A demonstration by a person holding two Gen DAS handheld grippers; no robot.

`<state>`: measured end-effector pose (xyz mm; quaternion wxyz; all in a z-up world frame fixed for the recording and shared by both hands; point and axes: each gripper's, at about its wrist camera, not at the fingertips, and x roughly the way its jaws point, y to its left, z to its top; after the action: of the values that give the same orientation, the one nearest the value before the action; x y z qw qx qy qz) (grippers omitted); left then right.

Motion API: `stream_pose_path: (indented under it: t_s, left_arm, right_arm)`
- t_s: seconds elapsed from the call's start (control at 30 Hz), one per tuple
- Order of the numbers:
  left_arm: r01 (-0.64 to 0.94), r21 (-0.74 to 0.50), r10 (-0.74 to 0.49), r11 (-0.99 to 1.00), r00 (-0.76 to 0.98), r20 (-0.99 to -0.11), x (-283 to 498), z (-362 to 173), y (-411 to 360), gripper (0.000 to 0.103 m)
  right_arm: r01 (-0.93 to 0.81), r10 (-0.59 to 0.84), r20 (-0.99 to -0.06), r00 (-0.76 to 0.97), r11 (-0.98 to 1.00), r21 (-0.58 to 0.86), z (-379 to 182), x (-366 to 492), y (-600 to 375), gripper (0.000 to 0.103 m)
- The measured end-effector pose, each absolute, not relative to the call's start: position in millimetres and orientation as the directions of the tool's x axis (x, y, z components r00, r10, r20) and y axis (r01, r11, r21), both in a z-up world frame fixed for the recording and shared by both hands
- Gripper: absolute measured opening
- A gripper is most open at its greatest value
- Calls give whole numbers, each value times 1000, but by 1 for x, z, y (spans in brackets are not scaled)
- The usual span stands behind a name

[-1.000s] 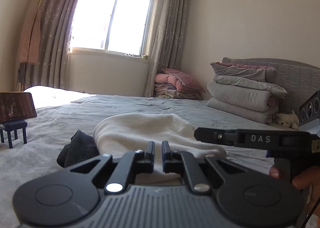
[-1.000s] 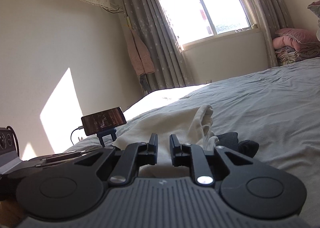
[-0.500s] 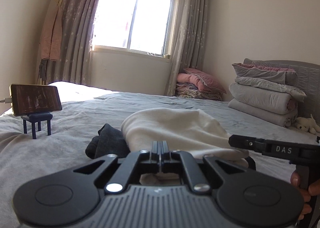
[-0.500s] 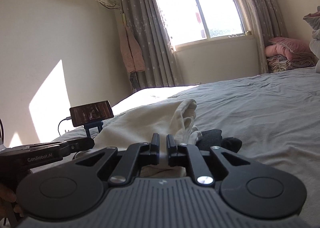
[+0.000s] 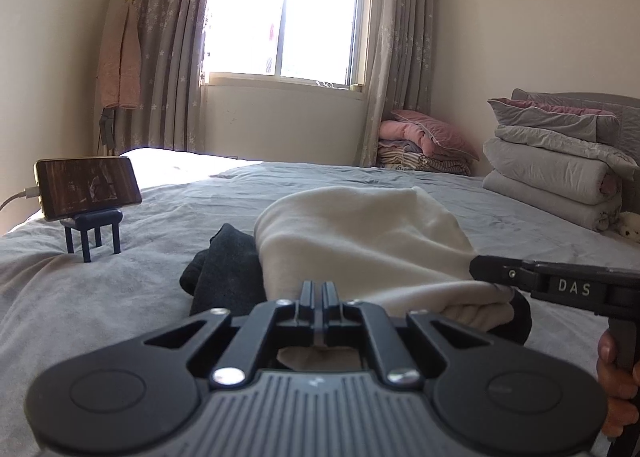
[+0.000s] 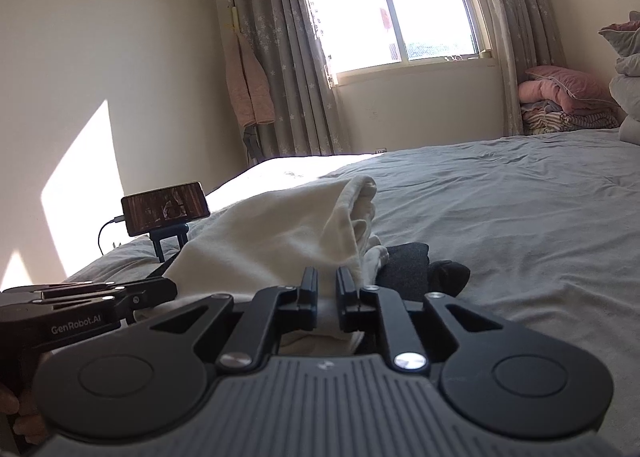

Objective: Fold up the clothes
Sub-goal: 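Press the sweatshirt flat on the dark garment with both grippers, then open both grippers and pull them back from the stacked clothes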

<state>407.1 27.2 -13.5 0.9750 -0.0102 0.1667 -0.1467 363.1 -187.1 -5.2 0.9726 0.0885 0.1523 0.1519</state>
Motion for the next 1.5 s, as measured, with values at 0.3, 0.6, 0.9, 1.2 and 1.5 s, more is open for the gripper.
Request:
stream_pose_path:
  t_s: [0.3,0.6,0.9,1.2,1.5]
  left_arm:
    - [225,11,-190,974,847,-497,361,3,3,32]
    - [165,-11,-141,986,806,-574,283,41,-8,43]
    - [145,7,-112,989,798,-591,218,78,-17,48]
    - [125,17,-89,992,786,-612,170,94,-21,58]
    - [97,41,-50,994,783,-620,126,104,-23,79]
  right_arm:
    - [-248,304,-347,887,948,197,15,327,-182,48]
    - [-235,286,-392,874,956,175,44,261,-186,48]
    - [-235,278,-389,878,960,153,76,200,-190,48]
    - [-234,270,-381,884,962,136,96,153,-192,51]
    - [-241,271,-390,880,962,125,106,113,-193,59]
